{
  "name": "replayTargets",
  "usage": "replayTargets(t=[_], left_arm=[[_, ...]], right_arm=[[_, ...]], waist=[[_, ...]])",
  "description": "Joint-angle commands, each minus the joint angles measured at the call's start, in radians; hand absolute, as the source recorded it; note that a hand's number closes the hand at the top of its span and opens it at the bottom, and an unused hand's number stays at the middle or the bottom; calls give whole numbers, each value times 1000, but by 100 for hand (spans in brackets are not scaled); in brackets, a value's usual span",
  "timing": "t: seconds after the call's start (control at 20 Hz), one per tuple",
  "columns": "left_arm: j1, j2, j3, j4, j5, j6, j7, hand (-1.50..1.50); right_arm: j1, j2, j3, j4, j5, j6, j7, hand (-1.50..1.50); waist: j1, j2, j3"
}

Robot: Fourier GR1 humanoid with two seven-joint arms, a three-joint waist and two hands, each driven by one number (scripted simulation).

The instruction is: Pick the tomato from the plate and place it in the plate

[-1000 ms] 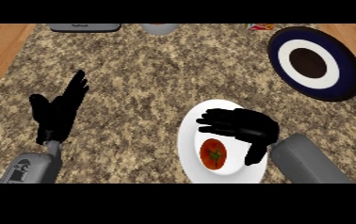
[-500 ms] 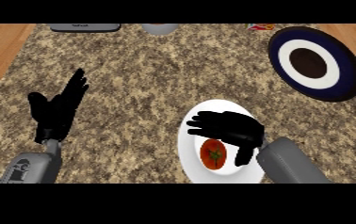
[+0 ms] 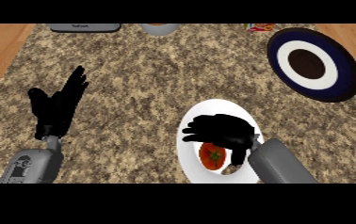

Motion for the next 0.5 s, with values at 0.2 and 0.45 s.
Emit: replayTargets(t=[0.2,0.45], left_arm=[[45,-9,11,-70,-19,-5,38,0],[17,13,57,24,-2,-56,-34,0]], right_arm=[[8,63,47,13,82,-3,-53,150],[31,19,-13,21,39,2,-137,150]], waist=[[4,6,7],[0,8,7]])
